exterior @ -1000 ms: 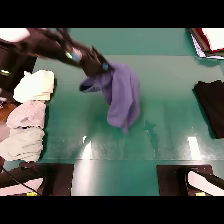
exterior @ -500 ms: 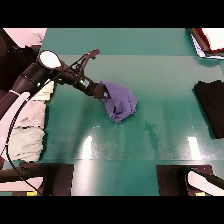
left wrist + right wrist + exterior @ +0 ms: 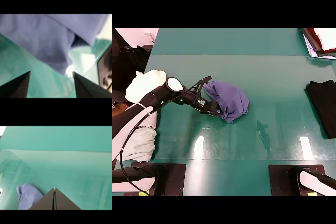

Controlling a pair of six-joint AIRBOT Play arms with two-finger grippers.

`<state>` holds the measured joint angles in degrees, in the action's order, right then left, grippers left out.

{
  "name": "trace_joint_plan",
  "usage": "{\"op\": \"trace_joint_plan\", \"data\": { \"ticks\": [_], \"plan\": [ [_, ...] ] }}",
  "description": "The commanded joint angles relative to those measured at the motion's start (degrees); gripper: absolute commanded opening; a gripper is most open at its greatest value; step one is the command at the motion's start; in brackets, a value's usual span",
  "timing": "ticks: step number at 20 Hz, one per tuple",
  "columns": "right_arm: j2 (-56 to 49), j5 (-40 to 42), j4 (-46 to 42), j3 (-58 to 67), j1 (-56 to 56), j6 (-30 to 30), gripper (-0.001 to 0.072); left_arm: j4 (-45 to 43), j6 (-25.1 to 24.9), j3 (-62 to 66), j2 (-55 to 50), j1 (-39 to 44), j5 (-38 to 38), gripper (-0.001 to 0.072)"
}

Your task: Fold the shirts.

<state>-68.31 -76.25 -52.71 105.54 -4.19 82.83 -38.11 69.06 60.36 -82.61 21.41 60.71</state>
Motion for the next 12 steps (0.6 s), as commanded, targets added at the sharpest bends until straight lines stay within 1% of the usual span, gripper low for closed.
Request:
{"op": "trace_joint_plan", "data": {
  "ticks": [1, 4, 7, 8, 9, 10, 11, 12],
  "plan": [
    [0.02, -1.60, 0.04, 0.07, 0.02, 0.02, 0.0014, 6.10, -3.37, -2.56, -0.52, 0.39, -5.84, 0.0626],
    [0.02, -2.01, 0.11, 0.07, 0.02, 0.02, 0.0014, 7.56, -3.50, -2.56, -1.22, 0.39, -7.93, 0.0625],
    [0.00, -1.97, 0.09, 0.04, 0.02, 0.02, 0.0013, 9.29, -3.50, -2.56, -2.69, 0.39, -8.00, 0.0624],
    [0.00, -1.97, 0.07, 0.04, 0.02, 0.02, 0.0014, 10.40, -3.48, -2.56, -3.17, 0.39, -7.91, 0.0612],
    [0.00, -2.01, 0.07, 0.04, 0.02, 0.02, 0.0014, 10.47, -3.50, -2.56, -3.21, 0.37, -8.15, 0.0409],
    [0.02, -2.16, 0.07, 0.07, 0.02, 0.02, 0.0013, 10.78, -3.48, -2.36, -3.21, 0.20, -8.04, 0.0089],
    [0.02, -2.54, 0.07, 0.04, 0.02, 0.02, 0.0013, 10.75, -3.50, -1.68, -3.10, -0.11, -7.50, 0.0026],
    [0.02, -3.21, 0.04, 0.04, 0.02, 0.02, 0.0013, 10.36, -3.43, -0.70, -2.56, -0.61, -6.34, 0.0025]
  ]
}}
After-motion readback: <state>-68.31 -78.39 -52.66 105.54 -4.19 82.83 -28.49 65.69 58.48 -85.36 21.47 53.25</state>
